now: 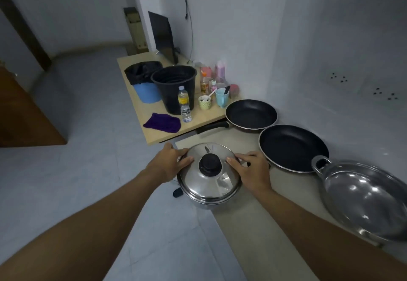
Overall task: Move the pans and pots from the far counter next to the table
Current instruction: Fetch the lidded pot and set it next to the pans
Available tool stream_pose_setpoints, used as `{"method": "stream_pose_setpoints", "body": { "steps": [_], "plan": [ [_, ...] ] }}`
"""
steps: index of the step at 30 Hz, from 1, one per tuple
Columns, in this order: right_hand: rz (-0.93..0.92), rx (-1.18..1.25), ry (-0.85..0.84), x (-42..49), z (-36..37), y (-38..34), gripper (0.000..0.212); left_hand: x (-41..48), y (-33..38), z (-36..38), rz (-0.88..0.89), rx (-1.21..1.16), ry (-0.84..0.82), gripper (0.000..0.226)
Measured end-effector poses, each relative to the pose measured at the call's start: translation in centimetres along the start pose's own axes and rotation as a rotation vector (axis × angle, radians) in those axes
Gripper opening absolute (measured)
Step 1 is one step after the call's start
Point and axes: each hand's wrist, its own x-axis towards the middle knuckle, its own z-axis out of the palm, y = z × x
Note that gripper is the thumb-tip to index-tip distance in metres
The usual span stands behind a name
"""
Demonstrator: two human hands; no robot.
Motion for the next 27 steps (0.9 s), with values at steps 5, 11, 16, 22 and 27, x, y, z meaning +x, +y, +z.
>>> {"method": "stream_pose_setpoints", "body": {
  "steps": [5, 11, 16, 22, 27],
  "plan": [
    [0.089, -0.009, 0.073, 4.6, 2.0, 2.0, 0.039, 8.5, -1.3, 0.9, 0.123, 0.034, -0.054, 0.052],
    [0.218, -0.059, 0.242, 8.8, 4.3, 4.5, 0.034, 18.8, -1.8, 2.4, 0.312, 0.012, -0.145, 0.044],
    [0.33, -0.144, 0.327, 10.9, 5.6, 5.6, 0.037, 25.3, -1.6, 3.5, 0.432, 0.02, -0.245, 0.043],
    [0.48, -0.203, 0.386, 11.7, 7.5, 7.4, 0.038, 32.3, -1.9, 7.6, 0.619, 0.099, -0.313, 0.043],
    [0.494, -0.288, 0.437, 13.1, 8.4, 7.7, 0.037, 35.5, -2.4, 10.0, 0.669, 0.114, -0.253, 0.049]
  ]
}}
